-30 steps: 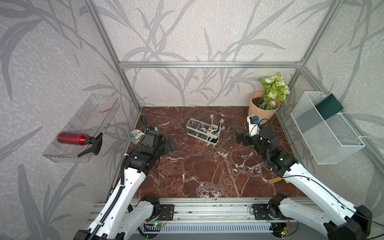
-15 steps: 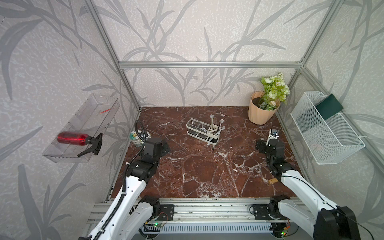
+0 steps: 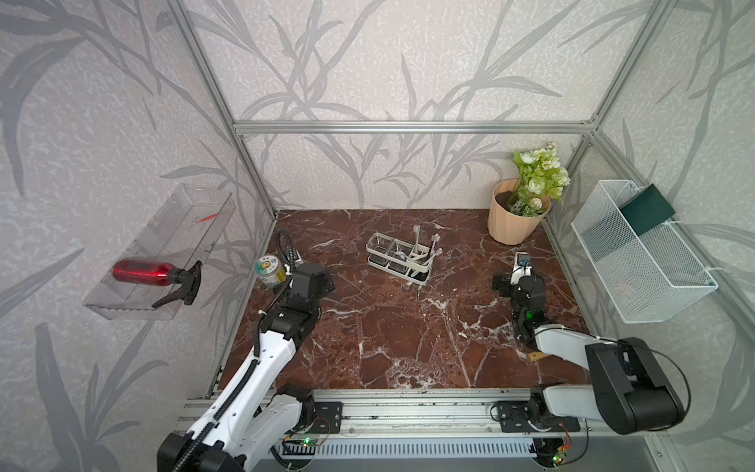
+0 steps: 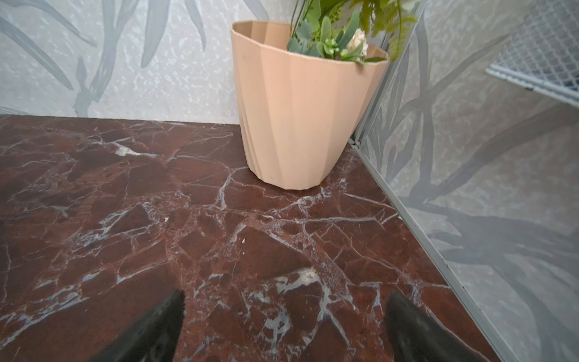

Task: Place the toothbrush into the toothbrush holder
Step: Reset both arms

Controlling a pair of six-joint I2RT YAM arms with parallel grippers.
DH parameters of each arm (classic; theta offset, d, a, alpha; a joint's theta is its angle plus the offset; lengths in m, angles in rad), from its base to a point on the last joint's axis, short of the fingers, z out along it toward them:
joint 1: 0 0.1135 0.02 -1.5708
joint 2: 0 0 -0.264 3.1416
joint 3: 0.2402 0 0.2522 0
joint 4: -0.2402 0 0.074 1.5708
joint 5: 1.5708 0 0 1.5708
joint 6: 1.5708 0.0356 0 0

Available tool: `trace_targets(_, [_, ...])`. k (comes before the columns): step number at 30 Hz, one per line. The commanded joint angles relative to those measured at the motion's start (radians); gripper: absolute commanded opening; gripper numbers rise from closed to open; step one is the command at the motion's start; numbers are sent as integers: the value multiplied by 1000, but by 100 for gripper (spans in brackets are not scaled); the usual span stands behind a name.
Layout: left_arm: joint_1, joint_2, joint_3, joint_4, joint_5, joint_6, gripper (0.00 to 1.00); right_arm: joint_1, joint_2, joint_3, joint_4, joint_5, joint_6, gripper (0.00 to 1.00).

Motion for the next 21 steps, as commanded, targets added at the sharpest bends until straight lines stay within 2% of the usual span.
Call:
trace_targets(1, [6, -7, -43, 110, -31, 51, 99, -28, 6, 16, 109, -54, -7, 99])
trace_targets(7, [15, 35, -74, 183, -59, 105, 99, -44, -26, 5, 67, -45, 23, 99])
trace_targets(11, [36, 79, -85, 224, -72, 127, 99, -34, -58, 6, -12, -105, 2, 99])
trace_targets(12, [44, 92, -89, 230, -87, 113, 99, -28, -81, 2, -68, -59, 33, 99])
trace_targets(14, [58, 115, -105, 268, -130, 80, 99, -55, -78, -15, -107, -64, 87, 99])
trace_targets(16, [79, 150, -124, 327, -119, 116, 99, -61, 26, -52, 60, -132, 53, 99])
trace_targets(19, [101, 192, -156, 413, -139, 124, 99, -15, 213, -115, 394, -143, -22, 99])
trace_targets(21, [124, 210, -200, 509, -123, 114, 99, -4, 256, -114, 422, -150, -34, 99])
